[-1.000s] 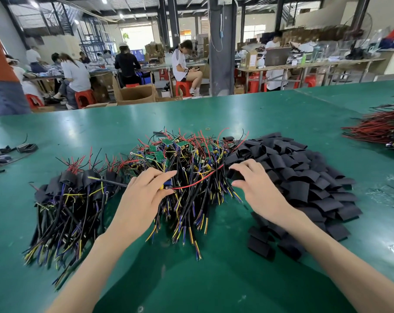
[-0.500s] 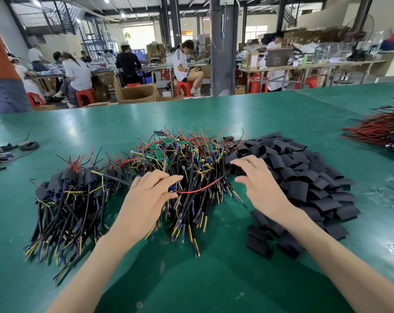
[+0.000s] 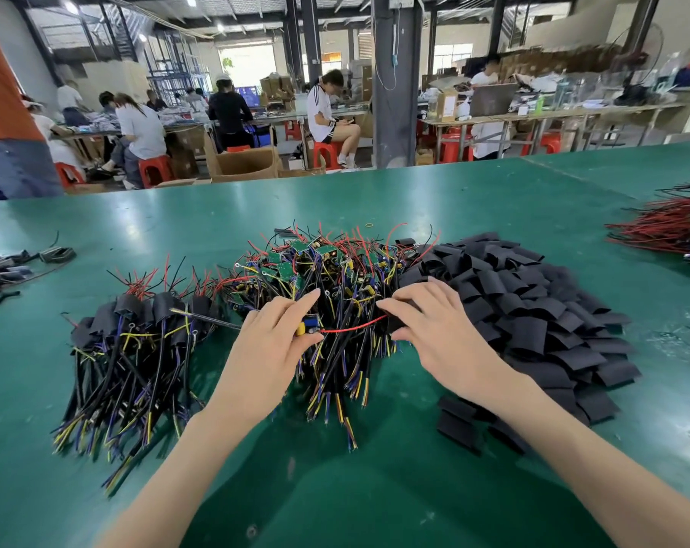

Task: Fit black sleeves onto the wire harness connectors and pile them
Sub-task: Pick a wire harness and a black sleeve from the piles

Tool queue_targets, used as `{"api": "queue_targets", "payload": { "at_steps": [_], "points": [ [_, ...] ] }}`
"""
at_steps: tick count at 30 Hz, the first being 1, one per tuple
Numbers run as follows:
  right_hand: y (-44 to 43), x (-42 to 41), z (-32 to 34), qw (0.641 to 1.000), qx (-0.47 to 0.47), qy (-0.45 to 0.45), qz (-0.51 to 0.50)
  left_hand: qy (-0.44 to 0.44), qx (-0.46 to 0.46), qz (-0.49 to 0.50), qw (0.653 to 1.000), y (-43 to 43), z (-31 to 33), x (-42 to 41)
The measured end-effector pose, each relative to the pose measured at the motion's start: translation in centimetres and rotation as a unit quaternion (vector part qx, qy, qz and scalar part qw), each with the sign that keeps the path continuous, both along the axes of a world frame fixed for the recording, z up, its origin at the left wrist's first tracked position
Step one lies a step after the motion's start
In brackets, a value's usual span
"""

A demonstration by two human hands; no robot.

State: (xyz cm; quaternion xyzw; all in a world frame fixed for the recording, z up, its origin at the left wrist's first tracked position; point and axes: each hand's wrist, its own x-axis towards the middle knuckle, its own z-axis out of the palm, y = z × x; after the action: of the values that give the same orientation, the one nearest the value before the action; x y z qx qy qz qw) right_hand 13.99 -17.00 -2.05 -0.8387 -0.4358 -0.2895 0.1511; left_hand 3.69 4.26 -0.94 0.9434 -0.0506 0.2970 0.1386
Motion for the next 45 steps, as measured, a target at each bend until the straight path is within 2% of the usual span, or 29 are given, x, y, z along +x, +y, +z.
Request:
{"api": "queue_targets", "payload": {
  "at_steps": [3, 6, 9, 15, 21, 29, 36, 40, 45],
  "points": [
    [0.8, -1.0, 0.1, 0.999, -0.018, -0.031, 0.012, 0.024, -0.085, -0.025, 0.996, -1.0, -0.4, -0.1],
    [1.5, -2.4, 0.2, 0.998, -0.027, 0.016, 0.048, 0.029, -0.117, -0.060, 0.991, -2.1, -0.9, 0.0],
    [1.6, -3.2, 0.6, 0.993, -0.019, 0.097, 0.067, 0.022, -0.125, -0.080, 0.989, -2.6, -1.0, 0.0],
    [1.2, -3.1, 0.8, 0.983, 0.059, 0.153, 0.088, 0.006, -0.116, -0.093, 0.989, -2.6, -1.1, 0.0],
    [0.9, -2.4, 0.1, 0.973, 0.091, 0.168, 0.129, -0.017, -0.091, -0.124, 0.988, -2.2, -1.3, 0.3],
    [0.9, -2.2, -0.1, 0.969, 0.114, 0.174, 0.134, -0.024, -0.244, -0.120, 0.962, -2.5, -1.0, 0.0],
    [0.8, -1.9, 0.0, 0.926, 0.138, 0.316, 0.155, -0.007, -0.275, -0.141, 0.951, -2.8, -1.2, 0.0],
    [0.9, -2.1, 0.2, 0.931, 0.158, 0.293, 0.153, -0.023, -0.321, -0.128, 0.938, -2.8, -1.3, 0.1],
    [0.9, -2.4, 0.2, 0.944, 0.143, 0.263, 0.140, -0.029, -0.320, -0.122, 0.939, -2.8, -1.4, 0.3]
  ]
}}
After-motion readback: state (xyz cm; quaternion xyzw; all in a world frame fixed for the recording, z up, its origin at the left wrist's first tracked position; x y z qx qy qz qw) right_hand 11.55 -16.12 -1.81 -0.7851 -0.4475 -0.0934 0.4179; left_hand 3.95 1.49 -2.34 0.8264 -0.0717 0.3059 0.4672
